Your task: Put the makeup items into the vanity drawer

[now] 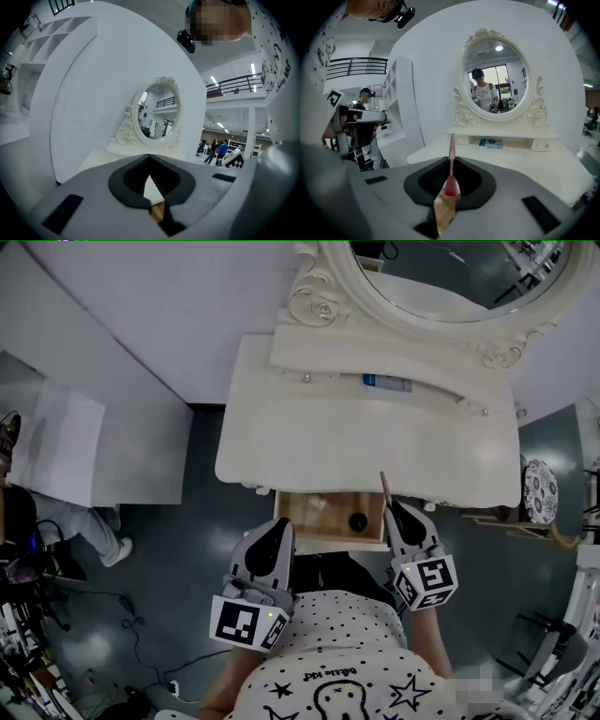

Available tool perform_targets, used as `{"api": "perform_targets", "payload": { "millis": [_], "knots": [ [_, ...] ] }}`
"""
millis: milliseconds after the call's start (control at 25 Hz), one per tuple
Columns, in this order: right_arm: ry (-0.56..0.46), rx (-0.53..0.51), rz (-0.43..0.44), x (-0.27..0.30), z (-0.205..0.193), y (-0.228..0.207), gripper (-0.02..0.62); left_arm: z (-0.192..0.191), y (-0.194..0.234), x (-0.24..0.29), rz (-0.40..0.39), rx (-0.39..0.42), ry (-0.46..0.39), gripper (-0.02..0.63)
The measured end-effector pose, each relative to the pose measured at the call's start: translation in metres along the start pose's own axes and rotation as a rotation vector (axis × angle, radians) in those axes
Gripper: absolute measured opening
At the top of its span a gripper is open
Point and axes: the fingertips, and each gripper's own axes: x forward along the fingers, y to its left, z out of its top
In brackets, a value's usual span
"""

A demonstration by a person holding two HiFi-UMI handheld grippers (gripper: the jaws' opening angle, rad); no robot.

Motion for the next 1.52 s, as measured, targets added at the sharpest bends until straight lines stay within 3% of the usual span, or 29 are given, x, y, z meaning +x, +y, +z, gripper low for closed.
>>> {"api": "perform_targets", "payload": {
  "millis": [360, 720, 1000, 1520],
  "knots": [
    [0.015, 0.027, -0.033, -0.028, -0.02, 0.006, 0.049, 0.0, -0.001, -0.01, -0.004, 0.002, -0.003, -0.005],
    [0.029, -0.008, -0.012, -0.032, -0.026, 0.012, 0.049, -0.002, -0.003, -0.017, 0.006, -0.001, -0.006, -0.005],
    [0.053, -0.062, 0.037, -0.019, -0.032, 0.011, 0.049, -0.003, -0.005, -0.021, 0.025, -0.003, -0.007, -0.004],
    [0.199, -0.172, 0.164, 0.026, -0.084, 0.007, 0.049, -0.011, -0.003, -0.032, 0.073, -0.014, 0.012, -0.005]
  ]
}}
